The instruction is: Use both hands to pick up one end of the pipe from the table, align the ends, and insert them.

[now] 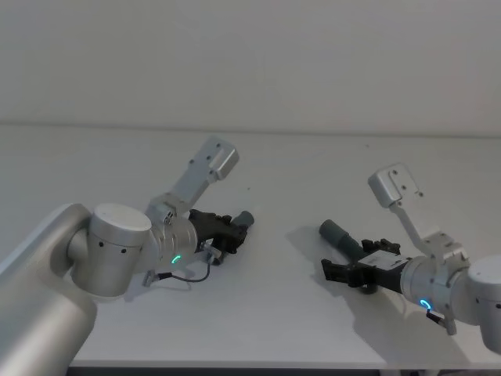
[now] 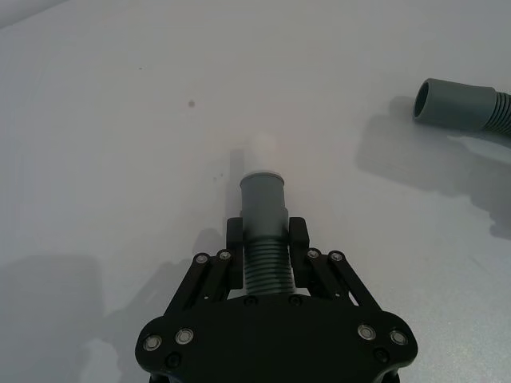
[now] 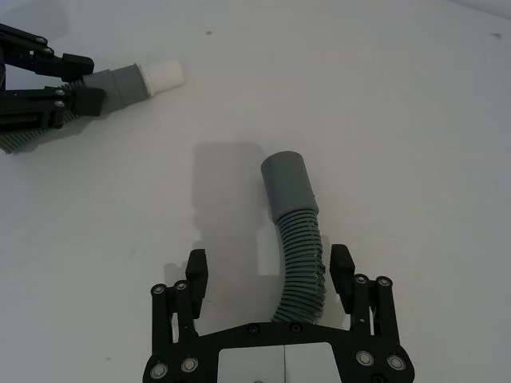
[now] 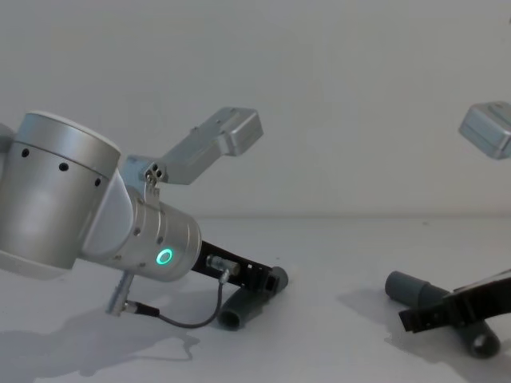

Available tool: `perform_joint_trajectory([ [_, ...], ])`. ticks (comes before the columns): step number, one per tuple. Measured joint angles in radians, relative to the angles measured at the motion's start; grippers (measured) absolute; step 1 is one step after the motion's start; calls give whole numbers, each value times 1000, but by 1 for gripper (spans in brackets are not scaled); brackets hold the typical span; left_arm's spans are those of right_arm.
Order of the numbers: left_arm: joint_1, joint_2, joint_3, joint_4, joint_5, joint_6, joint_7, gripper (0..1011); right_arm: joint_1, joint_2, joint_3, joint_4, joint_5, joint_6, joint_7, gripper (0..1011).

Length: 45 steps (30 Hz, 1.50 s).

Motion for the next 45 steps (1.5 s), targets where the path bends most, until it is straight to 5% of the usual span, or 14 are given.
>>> perform_joint_trajectory([
  [23, 0, 0, 0, 0, 0, 0, 0, 323, 0, -6, 4, 4, -4, 3, -5, 298],
  [45, 0, 0, 1, 0, 1, 0, 0, 323, -1, -7, 5, 3, -4, 2, -5, 268],
])
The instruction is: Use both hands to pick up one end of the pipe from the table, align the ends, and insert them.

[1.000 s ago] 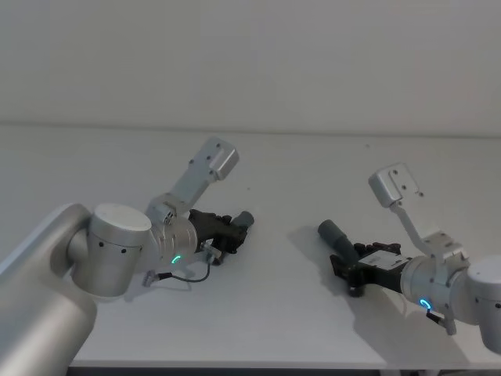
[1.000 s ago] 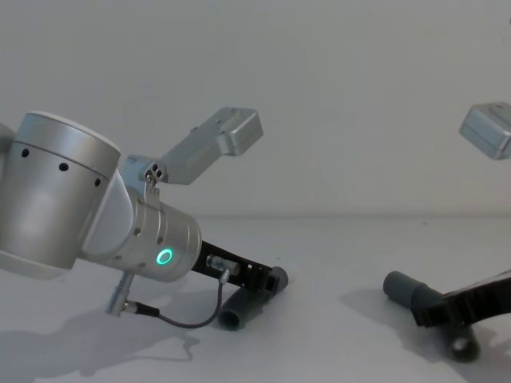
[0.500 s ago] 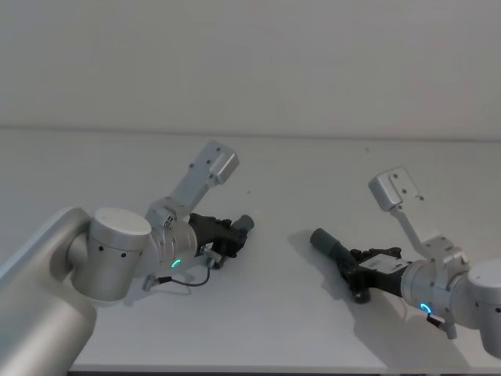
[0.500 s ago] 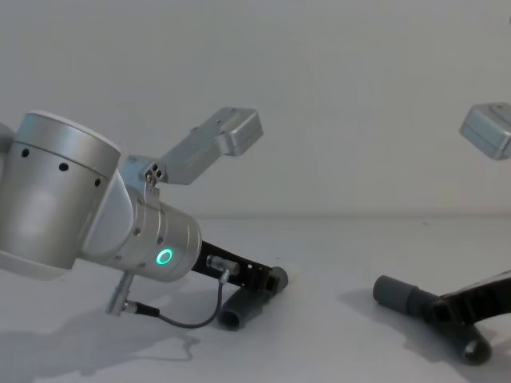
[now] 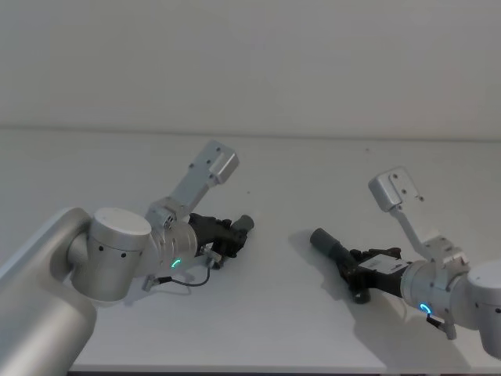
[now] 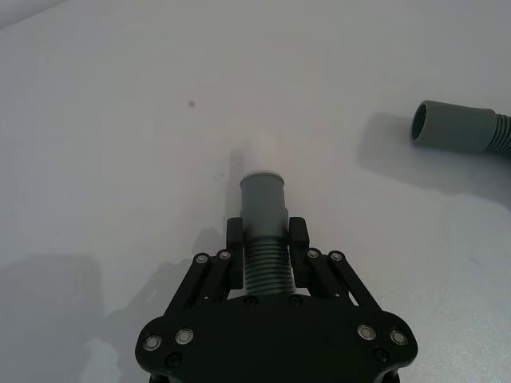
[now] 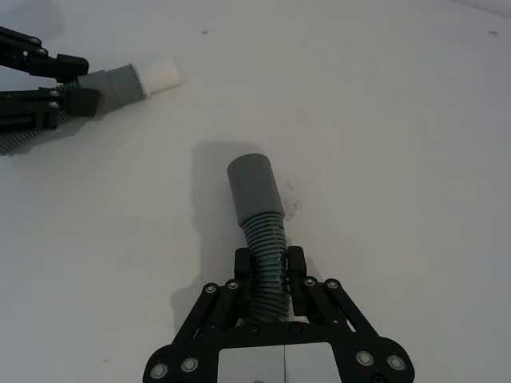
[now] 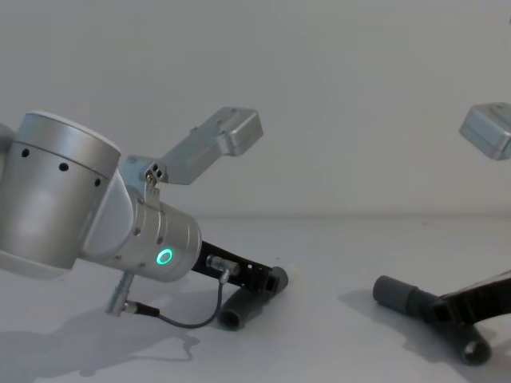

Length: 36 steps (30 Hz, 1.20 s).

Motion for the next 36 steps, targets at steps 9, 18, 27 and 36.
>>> perform_joint_trajectory([
  [9, -12, 5, 22, -10, 16, -9, -23, 323, -18, 10, 8, -15, -2, -64, 12, 268],
  [18, -35, 20, 47, -59, 42, -30, -52, 323, -24, 44, 21, -32, -6, -175, 49, 268],
  [27, -42, 46, 56, -117, 62, -47, -76, 323, -6, 110, 33, -38, -6, -272, 117, 268],
  [36, -41, 91, 62, -165, 68, -69, -128, 323, 8, 203, 41, -28, -5, -360, 204, 268],
])
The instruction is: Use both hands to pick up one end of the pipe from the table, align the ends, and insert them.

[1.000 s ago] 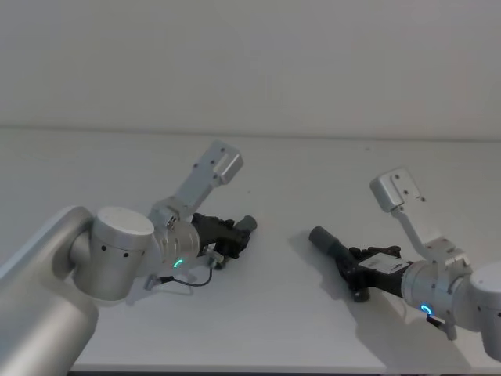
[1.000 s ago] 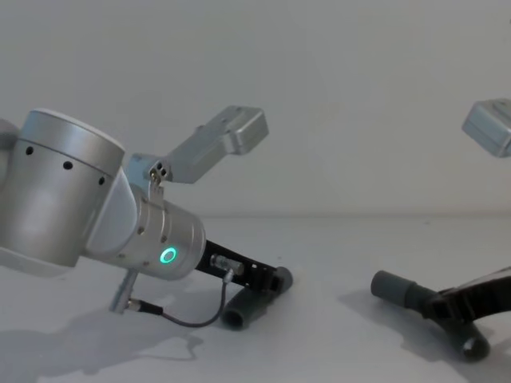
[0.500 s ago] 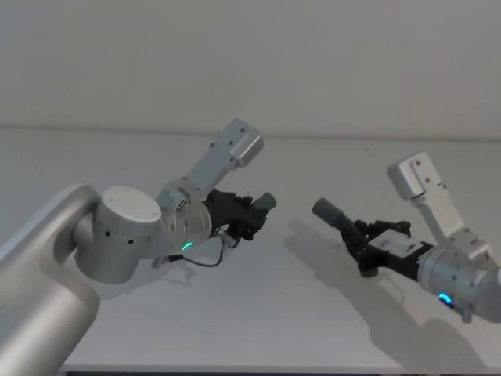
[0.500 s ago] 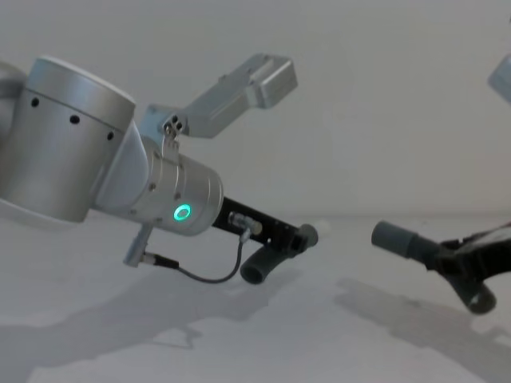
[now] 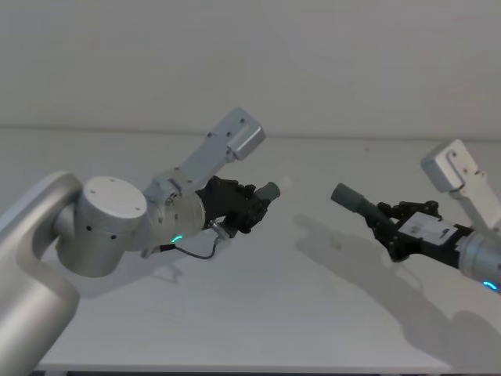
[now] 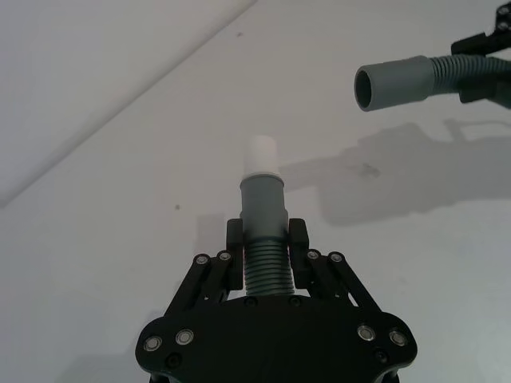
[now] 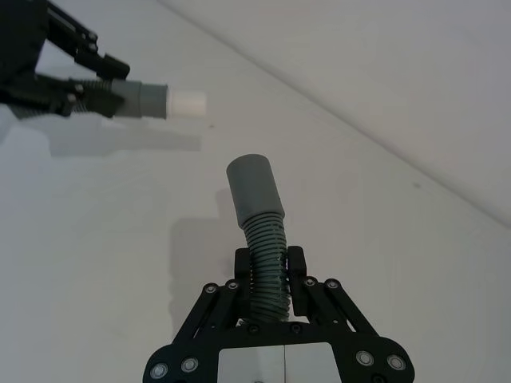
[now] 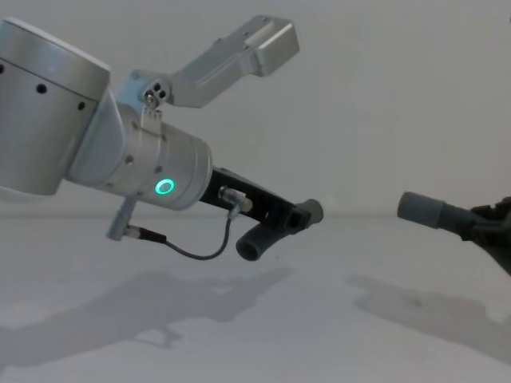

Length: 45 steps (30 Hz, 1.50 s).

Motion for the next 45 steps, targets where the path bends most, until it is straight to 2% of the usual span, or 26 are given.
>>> perform_joint_trajectory([
  [7, 1, 38, 3, -23, -2, -33, -56, 323, 3, 63, 3, 17, 11, -63, 72, 268],
  [9, 1, 61, 5, -32, -7, -55, -87, 323, 5, 74, 3, 22, 15, -77, 87, 268],
  [10, 1, 66, 6, -34, -9, -62, -97, 323, 7, 92, 3, 29, 22, -99, 113, 268],
  [15, -1, 98, 10, -42, -19, -97, -146, 323, 12, 119, -2, 42, 35, -137, 157, 268],
  [20, -7, 132, 18, -50, -29, -137, -206, 323, 18, 137, -8, 53, 51, -168, 200, 268],
  [29, -25, 176, 39, -54, -37, -177, -277, 323, 34, 159, -20, 62, 87, -217, 275, 268],
  [45, -56, 208, 75, -47, -37, -206, -338, 323, 68, 185, -55, 55, 144, -234, 391, 268],
])
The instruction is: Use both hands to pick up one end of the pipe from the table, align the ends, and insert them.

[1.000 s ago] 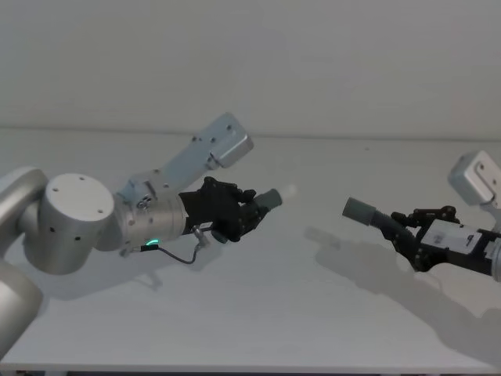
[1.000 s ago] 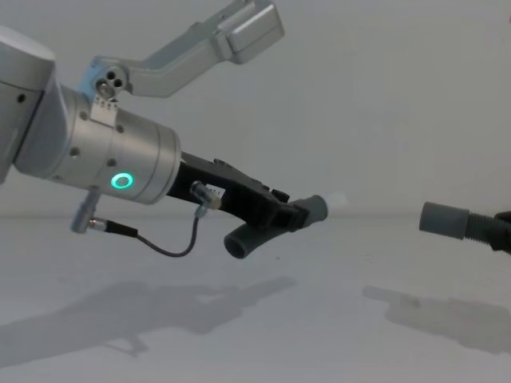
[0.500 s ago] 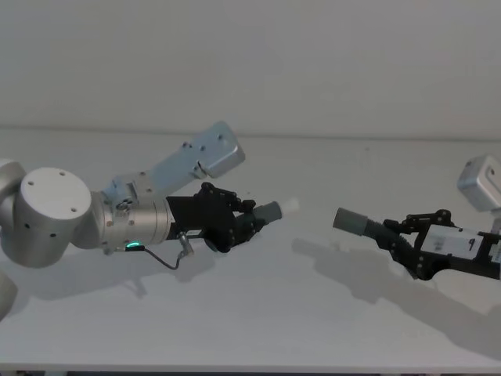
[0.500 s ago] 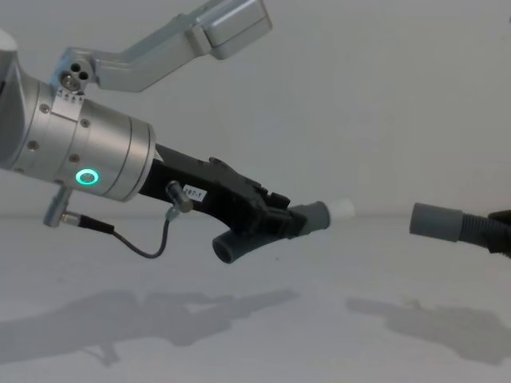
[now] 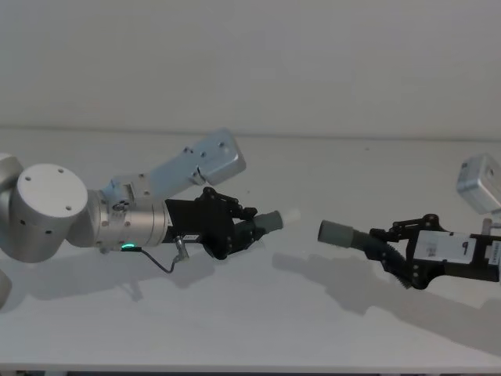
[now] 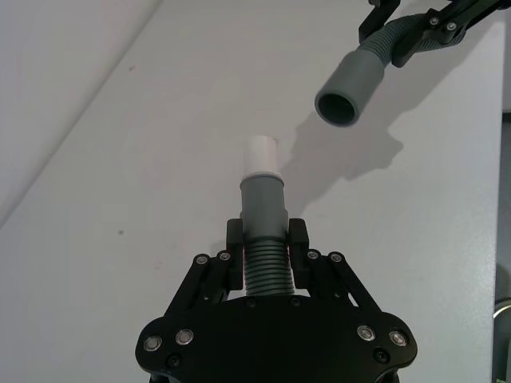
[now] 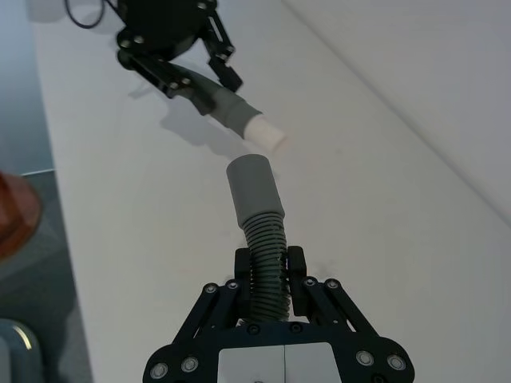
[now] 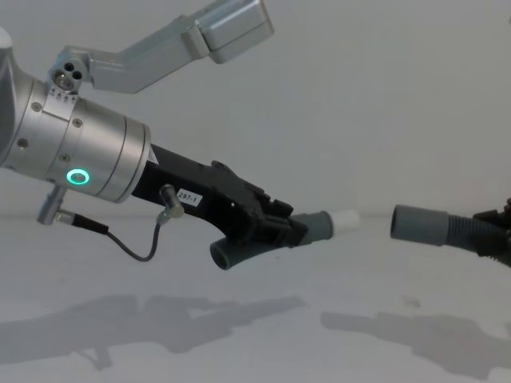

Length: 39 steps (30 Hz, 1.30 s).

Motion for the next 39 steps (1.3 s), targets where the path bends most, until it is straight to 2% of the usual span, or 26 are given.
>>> perform_joint_trajectory([
  [3, -6, 3, 8, 2, -1, -6, -10, 323, 10, 3, -13, -1, 6, 8, 24, 268],
  [15, -20, 14, 26, 7, -8, -18, -32, 323, 37, 7, -49, 4, 11, 31, 56, 268],
  [39, -32, 42, 48, 6, -27, -24, -49, 323, 84, -5, -95, 43, 10, 57, 59, 268],
])
